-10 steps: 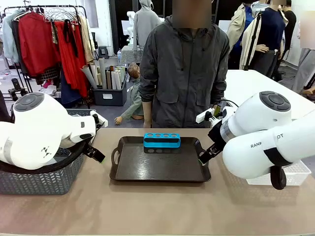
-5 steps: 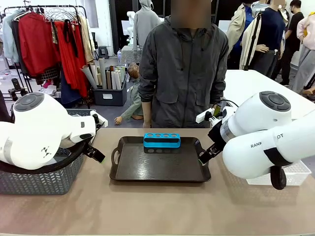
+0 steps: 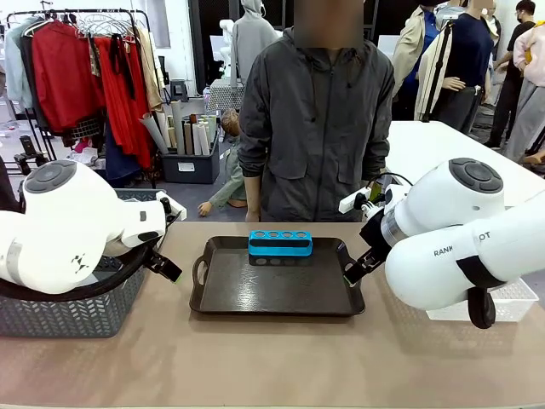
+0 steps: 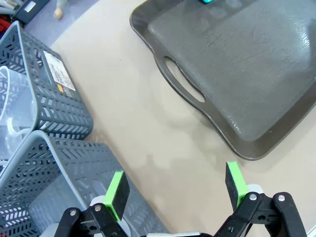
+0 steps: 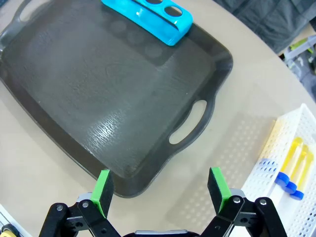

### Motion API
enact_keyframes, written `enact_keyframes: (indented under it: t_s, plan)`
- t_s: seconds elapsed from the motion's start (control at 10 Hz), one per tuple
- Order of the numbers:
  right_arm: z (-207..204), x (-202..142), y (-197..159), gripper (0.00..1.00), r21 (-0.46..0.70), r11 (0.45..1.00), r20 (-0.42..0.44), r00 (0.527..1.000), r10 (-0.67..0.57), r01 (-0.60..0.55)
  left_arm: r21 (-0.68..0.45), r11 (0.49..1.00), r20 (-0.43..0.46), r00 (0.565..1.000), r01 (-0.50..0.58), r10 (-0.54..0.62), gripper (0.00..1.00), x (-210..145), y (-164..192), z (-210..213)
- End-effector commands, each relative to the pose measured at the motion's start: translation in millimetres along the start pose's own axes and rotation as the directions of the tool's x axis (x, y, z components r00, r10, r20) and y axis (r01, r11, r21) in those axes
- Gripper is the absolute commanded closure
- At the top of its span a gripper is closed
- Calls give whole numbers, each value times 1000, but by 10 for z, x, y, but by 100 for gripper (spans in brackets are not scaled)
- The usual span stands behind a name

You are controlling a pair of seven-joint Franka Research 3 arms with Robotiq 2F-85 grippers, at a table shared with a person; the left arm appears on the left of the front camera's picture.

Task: Prepare the laboratory tools.
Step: Pick up one Large Measuring Cup and place it on the Handle tray.

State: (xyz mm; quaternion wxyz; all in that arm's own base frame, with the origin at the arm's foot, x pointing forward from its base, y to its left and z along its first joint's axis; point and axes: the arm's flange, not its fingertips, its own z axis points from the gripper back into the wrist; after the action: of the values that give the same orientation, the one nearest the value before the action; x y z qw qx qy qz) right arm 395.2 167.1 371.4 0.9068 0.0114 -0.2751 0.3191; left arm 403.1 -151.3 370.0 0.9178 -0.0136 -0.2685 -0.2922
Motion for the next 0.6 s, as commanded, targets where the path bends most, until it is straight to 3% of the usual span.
enact_keyframes:
  t_s: [0.0, 0.5]
  plan:
    - [0, 0, -1, 0, 0, 1000, 0, 1000, -1, 1, 0, 1000, 0, 1000, 0, 0, 0, 0, 0, 1]
    - [0, 0, 0, 0, 0, 1000, 0, 1000, 0, 0, 0, 1000, 0, 1000, 0, 0, 0, 0, 0, 0]
